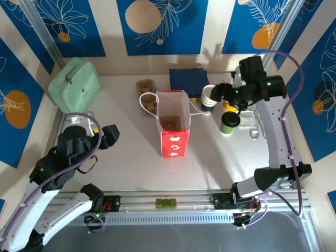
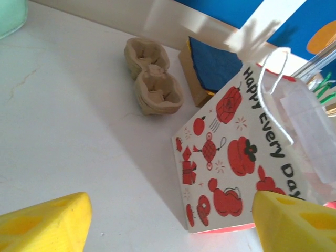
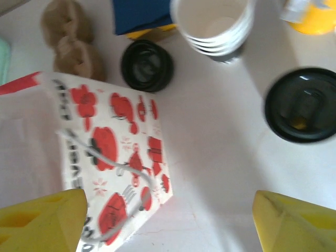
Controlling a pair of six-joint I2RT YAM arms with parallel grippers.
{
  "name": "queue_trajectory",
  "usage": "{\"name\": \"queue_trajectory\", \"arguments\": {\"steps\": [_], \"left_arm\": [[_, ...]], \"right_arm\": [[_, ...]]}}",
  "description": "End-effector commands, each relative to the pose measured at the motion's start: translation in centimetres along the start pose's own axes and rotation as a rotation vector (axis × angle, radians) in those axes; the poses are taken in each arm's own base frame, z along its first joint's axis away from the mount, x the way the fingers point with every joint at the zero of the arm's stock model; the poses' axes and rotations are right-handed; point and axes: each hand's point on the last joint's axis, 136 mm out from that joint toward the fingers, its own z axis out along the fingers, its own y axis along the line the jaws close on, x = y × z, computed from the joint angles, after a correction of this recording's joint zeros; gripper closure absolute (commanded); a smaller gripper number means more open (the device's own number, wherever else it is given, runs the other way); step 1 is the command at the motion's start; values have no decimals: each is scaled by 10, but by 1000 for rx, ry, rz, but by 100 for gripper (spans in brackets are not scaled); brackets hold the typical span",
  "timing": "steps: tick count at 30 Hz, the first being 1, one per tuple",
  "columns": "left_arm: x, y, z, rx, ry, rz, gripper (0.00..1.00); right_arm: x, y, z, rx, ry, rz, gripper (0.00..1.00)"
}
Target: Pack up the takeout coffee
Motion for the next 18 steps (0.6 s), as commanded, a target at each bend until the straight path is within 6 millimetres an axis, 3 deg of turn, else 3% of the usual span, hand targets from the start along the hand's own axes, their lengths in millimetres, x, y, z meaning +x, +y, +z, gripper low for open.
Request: {"name": "queue_trajectory", "arguments": {"steps": [1,6,10,13,18], "left_arm": [[-1,10,7,-57,-22,40,16],[2,18,18,-110,-14,80,1],[3,20,23,-129,-17,116,1],[4,20,25,-125,-18,135,0],[7,21,26,-124,-15,144,1]], "right_arm": [[17,-34,7,86,54,82,15],[25,-67,11,156,39,132,9],[27,-84,20,157,39,188,1],[30,-98,31,173,59,225,1],[29,-101,45,176,63,226,1]]}}
